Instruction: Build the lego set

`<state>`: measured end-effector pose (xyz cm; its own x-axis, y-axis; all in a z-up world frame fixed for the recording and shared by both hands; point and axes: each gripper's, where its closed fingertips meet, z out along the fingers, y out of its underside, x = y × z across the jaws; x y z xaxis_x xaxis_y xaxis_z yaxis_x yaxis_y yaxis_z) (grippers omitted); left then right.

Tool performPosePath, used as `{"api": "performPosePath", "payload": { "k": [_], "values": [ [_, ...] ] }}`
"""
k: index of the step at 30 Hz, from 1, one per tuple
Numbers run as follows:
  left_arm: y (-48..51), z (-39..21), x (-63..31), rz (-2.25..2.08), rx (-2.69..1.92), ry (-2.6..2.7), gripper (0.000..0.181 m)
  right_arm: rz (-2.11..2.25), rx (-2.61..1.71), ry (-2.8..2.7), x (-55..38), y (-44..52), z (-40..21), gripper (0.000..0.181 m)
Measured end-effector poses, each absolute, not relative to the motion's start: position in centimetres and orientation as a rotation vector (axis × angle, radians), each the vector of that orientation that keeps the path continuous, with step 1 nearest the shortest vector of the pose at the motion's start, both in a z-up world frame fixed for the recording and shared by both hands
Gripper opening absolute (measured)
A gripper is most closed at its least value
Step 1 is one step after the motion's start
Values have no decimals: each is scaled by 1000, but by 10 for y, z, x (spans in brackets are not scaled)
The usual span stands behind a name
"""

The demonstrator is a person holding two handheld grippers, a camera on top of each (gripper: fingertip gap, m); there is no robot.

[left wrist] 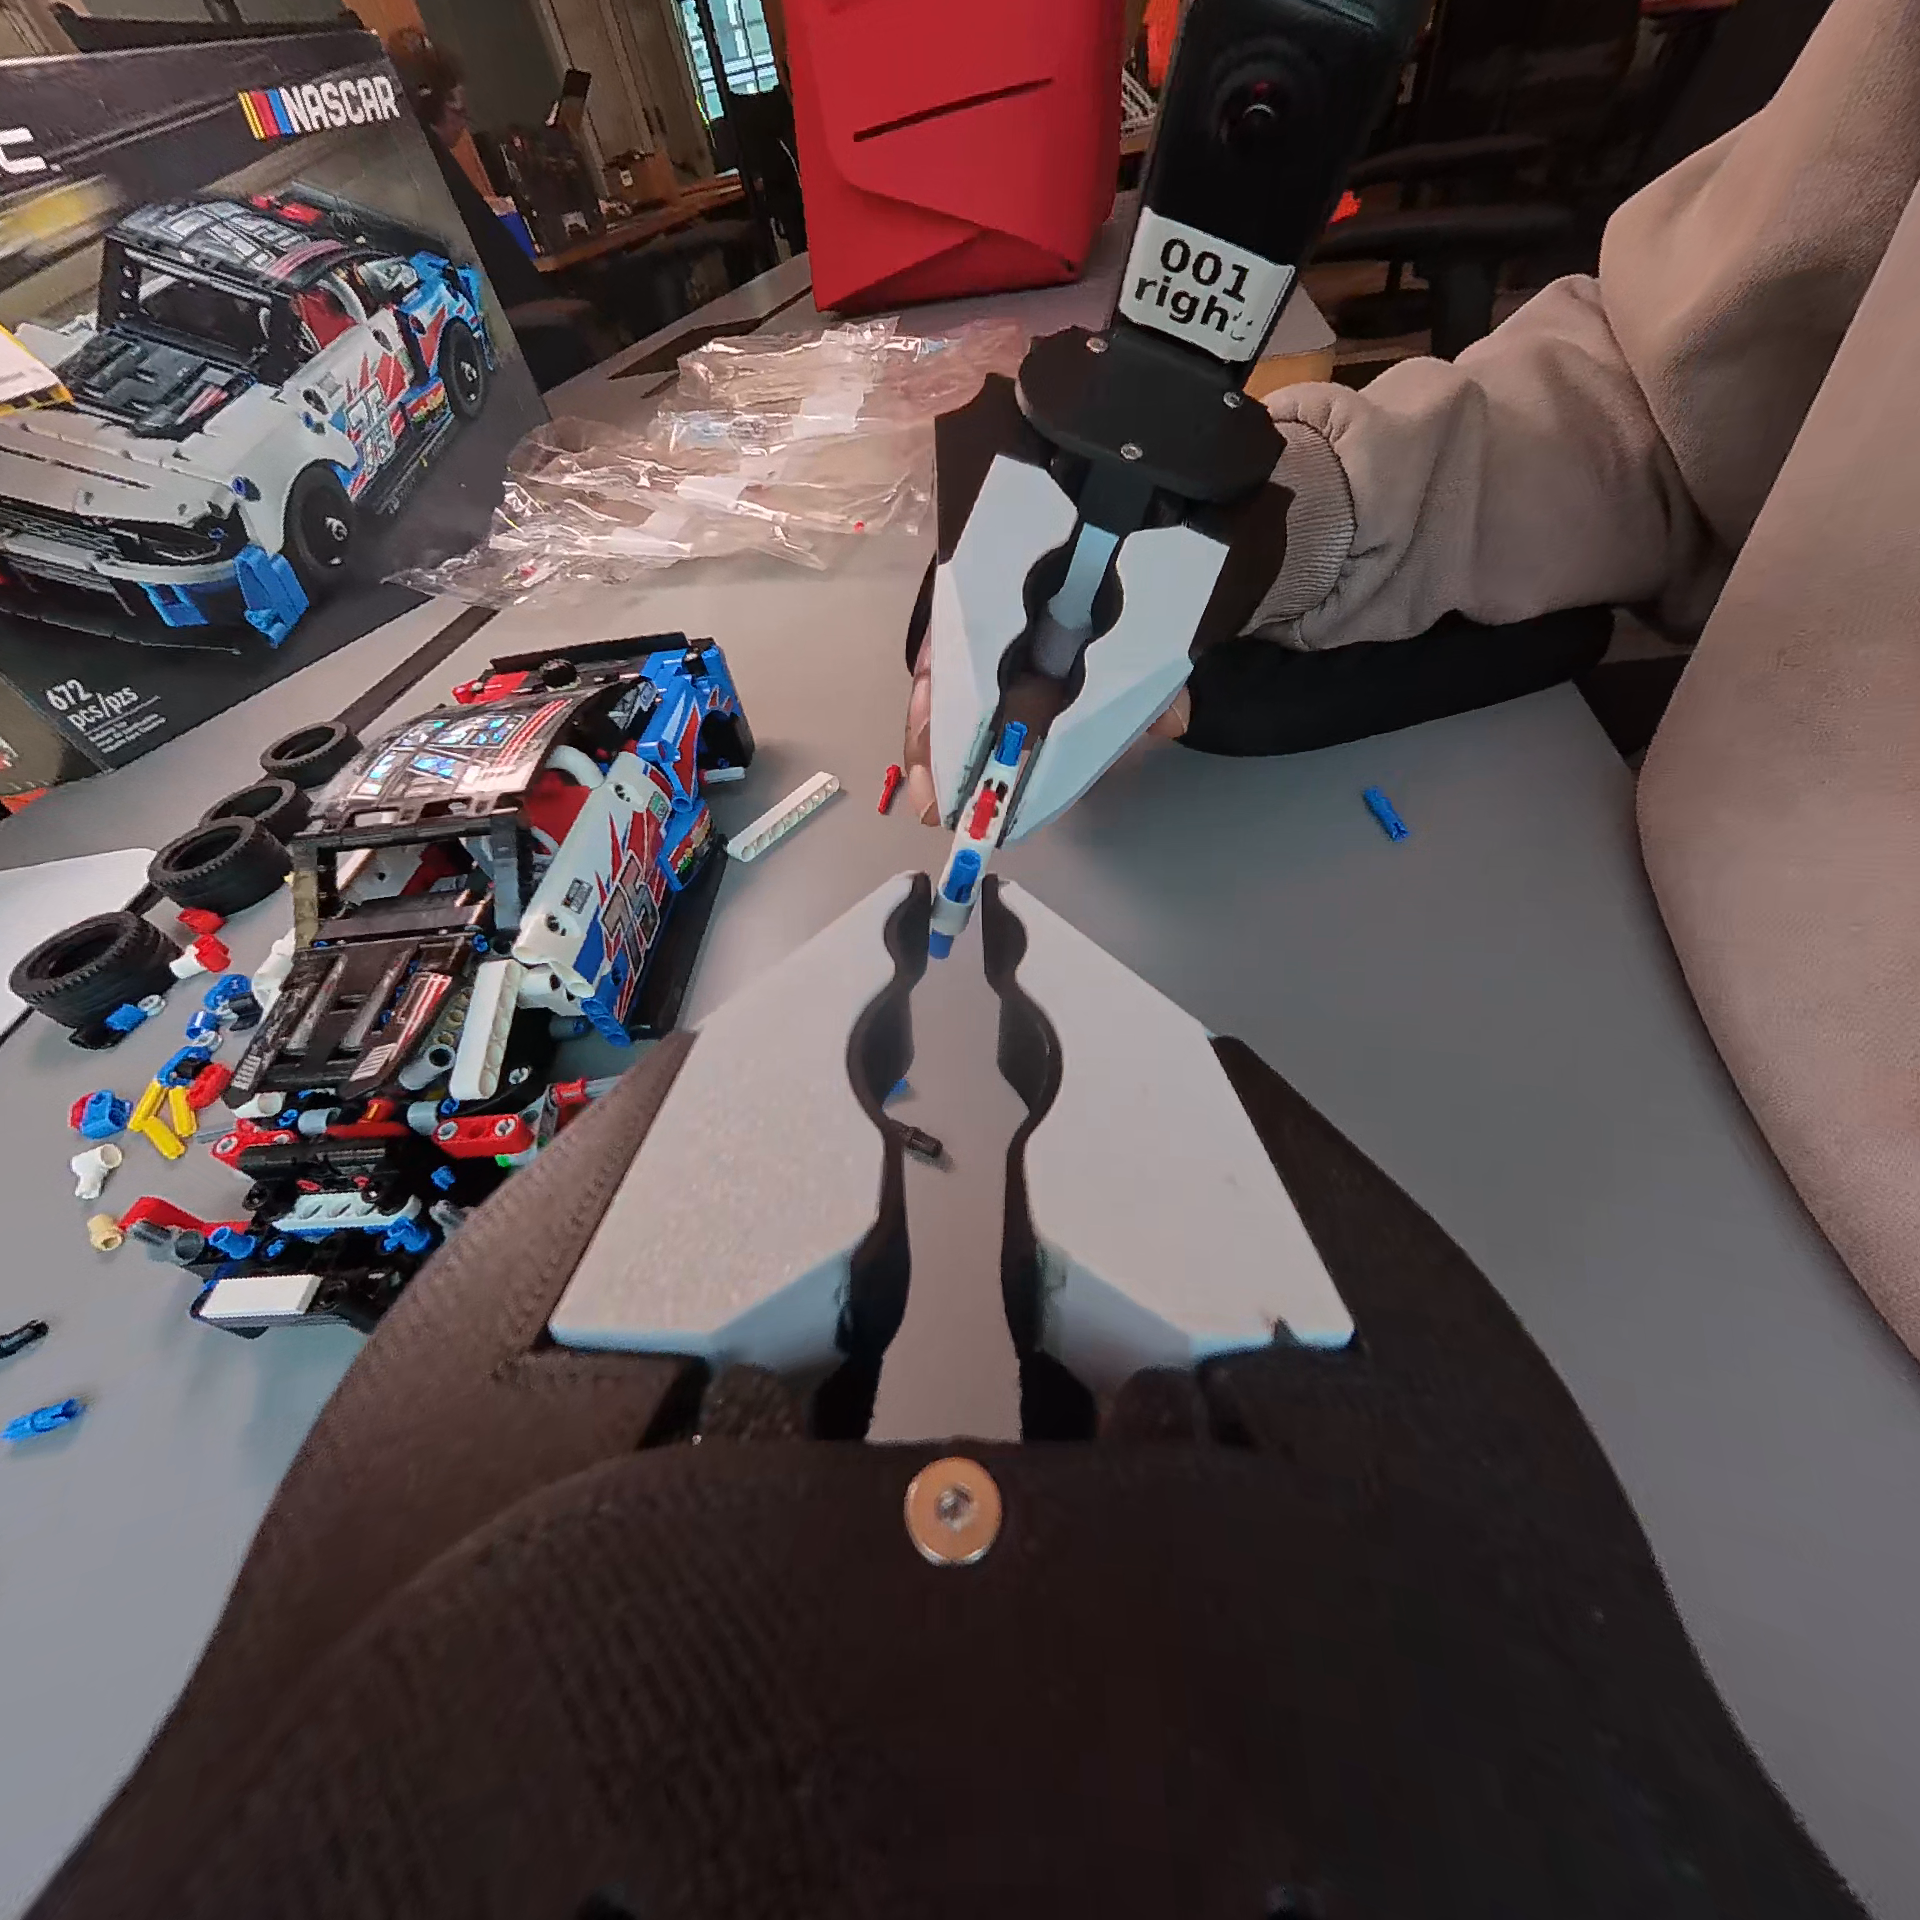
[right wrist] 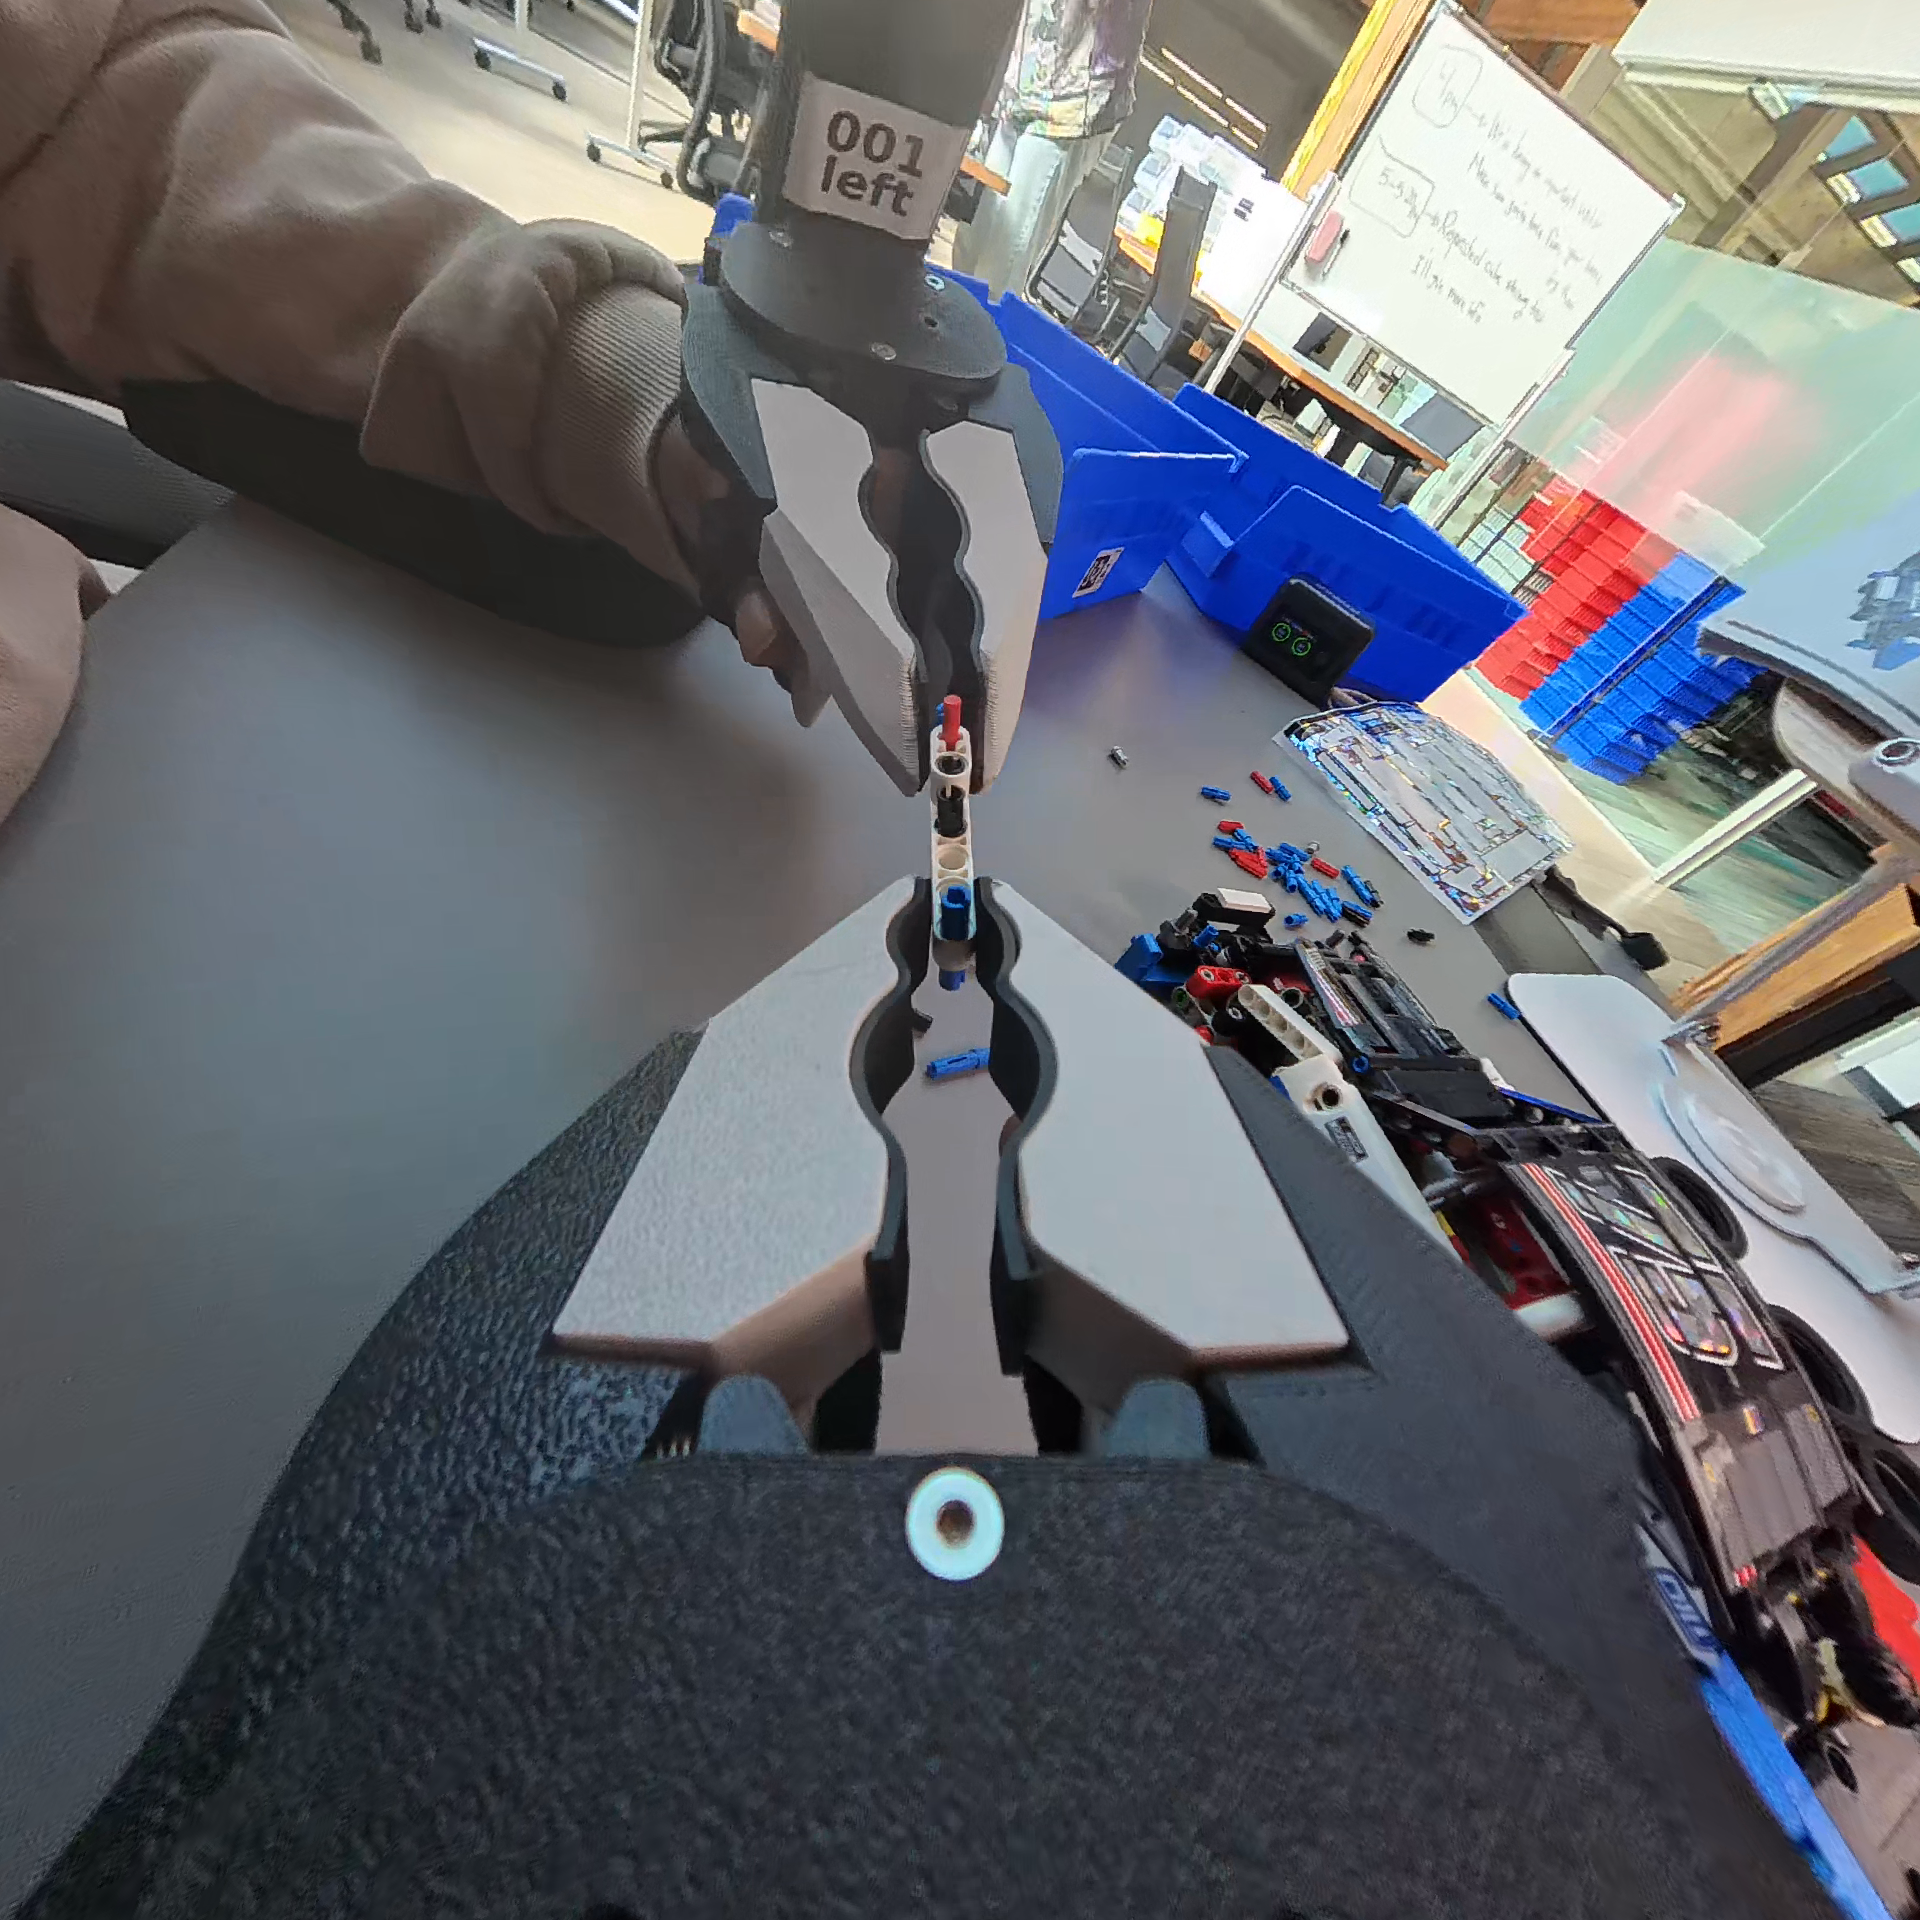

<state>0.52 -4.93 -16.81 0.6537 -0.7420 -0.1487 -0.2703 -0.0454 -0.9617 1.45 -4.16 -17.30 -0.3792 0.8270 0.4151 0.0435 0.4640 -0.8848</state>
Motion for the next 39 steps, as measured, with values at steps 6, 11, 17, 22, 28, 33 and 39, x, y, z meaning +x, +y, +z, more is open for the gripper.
{"api": "performPosePath", "payload": {
  "k": [6, 11, 17, 22, 28, 33, 39],
  "values": [
    [-46, -170, 1, -721, -1727, 683, 17, 948, -686, -1737, 14, -41, -171, 5],
    [-47, -172, 0, -795, -1739, 653, 14, 914, -663, -1739, 16, -40, -171, 5],
    [-47, -174, 2, -743, -1727, 698, 10, 887, -654, -1747, 17, -40, -173, 5],
    [-46, -175, 0, -626, -1701, 744, 8, 857, -676, -1744, 15, -37, -175, 6],
    [-45, -171, -1, -645, -1686, 719, 8, 843, -678, -1735, 14, -36, -175, 5],
    [-42, -170, -5, -748, -1712, 628, 9, 789, -658, -1728, 14, -32, -175, 6],
    [-37, -159, -15, -1017, -1727, 385, 37, 705, -608, -1731, 14, -29, -177, 6]
  ]
}}
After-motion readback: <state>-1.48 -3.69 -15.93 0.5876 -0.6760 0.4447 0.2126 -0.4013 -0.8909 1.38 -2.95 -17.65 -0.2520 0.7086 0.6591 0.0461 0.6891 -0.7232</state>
